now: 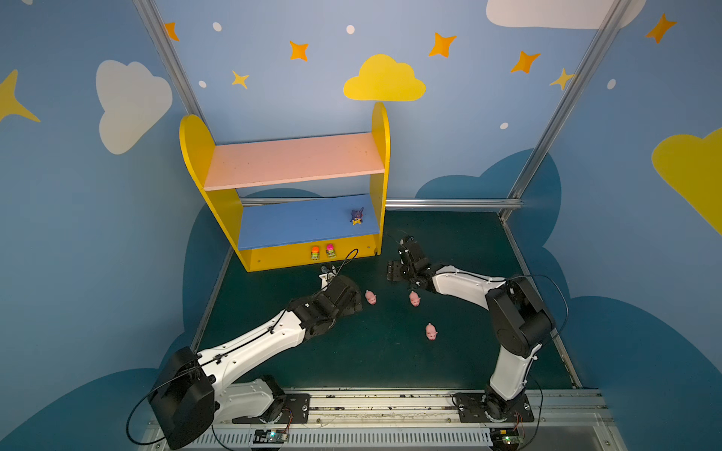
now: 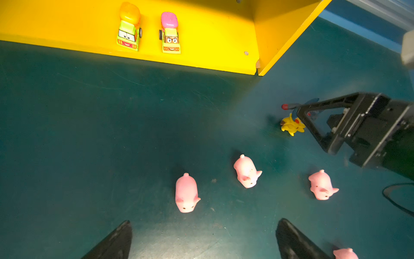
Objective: Organize plastic toys on shelves
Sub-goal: Pick up the plastic toy from the center of the table.
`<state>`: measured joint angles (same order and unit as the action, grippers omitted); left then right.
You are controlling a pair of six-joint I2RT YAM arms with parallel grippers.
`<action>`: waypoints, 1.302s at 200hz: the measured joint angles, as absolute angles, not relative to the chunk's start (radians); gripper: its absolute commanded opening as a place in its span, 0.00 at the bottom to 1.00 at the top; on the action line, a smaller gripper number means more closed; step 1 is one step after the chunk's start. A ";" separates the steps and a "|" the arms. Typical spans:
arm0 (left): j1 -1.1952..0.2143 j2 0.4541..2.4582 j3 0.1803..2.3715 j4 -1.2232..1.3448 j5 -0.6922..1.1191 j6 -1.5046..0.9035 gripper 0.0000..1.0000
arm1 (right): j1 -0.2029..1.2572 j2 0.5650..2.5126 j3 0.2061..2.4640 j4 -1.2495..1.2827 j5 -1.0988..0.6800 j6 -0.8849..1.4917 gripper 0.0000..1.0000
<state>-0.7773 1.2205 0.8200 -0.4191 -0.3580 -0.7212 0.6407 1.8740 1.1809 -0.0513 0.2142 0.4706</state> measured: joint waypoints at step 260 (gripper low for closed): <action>-0.689 0.908 0.683 -0.487 -0.410 -0.719 1.00 | 0.647 2.017 1.311 -0.110 0.232 0.471 0.29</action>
<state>-0.6891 0.9081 0.6827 -0.4866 -0.4095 -0.7189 0.6468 2.0171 1.3106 -0.1104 0.2317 0.4709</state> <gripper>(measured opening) 0.997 0.362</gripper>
